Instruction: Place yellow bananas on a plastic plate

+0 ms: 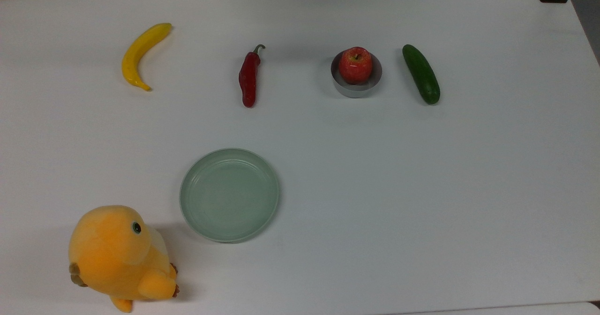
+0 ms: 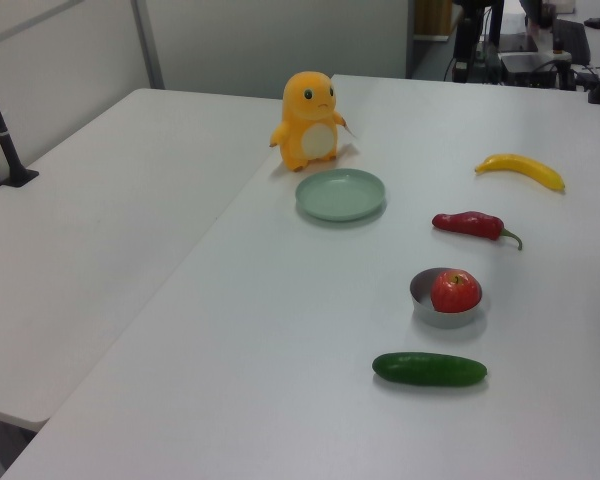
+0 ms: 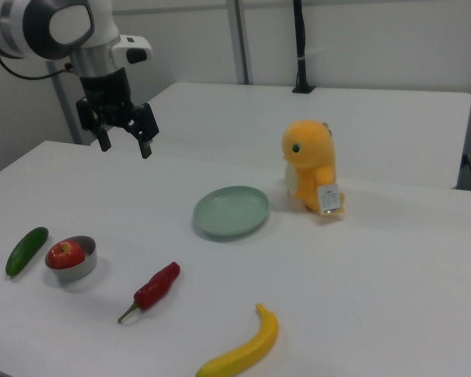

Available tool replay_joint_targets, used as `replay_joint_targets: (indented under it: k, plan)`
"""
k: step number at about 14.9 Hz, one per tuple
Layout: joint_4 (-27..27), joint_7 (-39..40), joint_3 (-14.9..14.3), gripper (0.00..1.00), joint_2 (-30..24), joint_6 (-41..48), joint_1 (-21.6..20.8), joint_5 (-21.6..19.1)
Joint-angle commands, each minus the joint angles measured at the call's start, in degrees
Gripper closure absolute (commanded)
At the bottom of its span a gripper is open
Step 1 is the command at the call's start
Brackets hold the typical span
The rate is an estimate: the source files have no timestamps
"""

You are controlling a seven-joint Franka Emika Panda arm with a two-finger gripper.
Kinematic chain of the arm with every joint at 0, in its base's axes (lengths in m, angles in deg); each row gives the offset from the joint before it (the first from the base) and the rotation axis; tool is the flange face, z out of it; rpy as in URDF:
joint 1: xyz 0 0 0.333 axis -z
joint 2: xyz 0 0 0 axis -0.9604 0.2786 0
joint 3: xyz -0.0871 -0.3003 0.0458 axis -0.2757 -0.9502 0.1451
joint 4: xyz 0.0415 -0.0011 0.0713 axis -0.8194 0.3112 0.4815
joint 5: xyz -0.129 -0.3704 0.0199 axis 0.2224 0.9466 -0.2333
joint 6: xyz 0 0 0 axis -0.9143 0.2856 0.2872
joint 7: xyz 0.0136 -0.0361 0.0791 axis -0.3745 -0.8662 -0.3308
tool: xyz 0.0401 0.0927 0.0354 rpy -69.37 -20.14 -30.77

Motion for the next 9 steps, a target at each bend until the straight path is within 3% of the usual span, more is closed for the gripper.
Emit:
replay_joint_targets:
  k: [1, 9]
  plan:
    - [0.9, 2.0, -0.7, 0.0, -1.8, 2.3, 0.6, 1.0]
    - [3.6, 7.9, -2.1, 0.0, -2.1, 3.4, 12.4, 3.4]
